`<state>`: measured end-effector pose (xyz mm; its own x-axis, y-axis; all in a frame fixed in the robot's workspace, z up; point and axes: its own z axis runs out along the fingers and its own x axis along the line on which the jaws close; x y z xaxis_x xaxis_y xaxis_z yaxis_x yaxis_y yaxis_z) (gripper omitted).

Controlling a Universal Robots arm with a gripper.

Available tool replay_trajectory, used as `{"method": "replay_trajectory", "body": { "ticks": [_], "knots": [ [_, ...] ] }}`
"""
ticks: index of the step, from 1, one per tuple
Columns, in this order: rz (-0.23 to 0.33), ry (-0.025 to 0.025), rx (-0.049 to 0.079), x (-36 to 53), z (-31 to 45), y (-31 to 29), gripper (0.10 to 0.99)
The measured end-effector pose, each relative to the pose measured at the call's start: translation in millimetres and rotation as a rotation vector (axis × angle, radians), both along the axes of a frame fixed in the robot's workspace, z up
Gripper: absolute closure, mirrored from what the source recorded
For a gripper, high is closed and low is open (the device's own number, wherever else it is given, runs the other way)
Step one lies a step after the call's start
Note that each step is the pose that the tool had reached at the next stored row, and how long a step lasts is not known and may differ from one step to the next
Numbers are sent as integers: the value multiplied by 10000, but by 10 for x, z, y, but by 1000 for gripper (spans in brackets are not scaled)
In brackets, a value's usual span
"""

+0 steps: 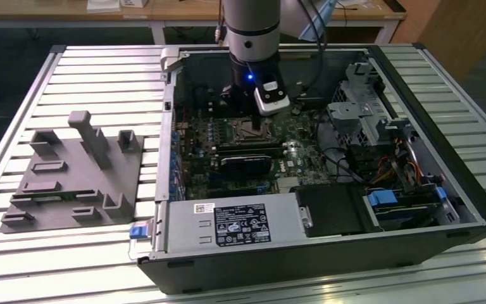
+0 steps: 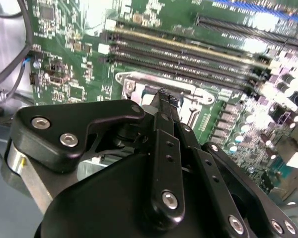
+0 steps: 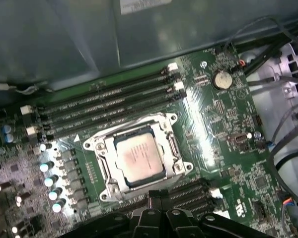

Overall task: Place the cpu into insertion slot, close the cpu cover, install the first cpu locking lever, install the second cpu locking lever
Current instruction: 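Install the second cpu locking lever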

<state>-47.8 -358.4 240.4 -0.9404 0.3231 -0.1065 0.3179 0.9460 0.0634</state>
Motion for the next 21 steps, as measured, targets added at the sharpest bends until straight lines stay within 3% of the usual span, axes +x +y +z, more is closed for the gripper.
{"method": "replay_trajectory", "body": {
  "ticks": [6,15,21],
  "knots": [
    [0,-1,59,-20,-23,-99,973],
    [3,-1,429,-124,-73,-174,973],
    [3,9,528,-166,-130,-236,973]
  ]
}}
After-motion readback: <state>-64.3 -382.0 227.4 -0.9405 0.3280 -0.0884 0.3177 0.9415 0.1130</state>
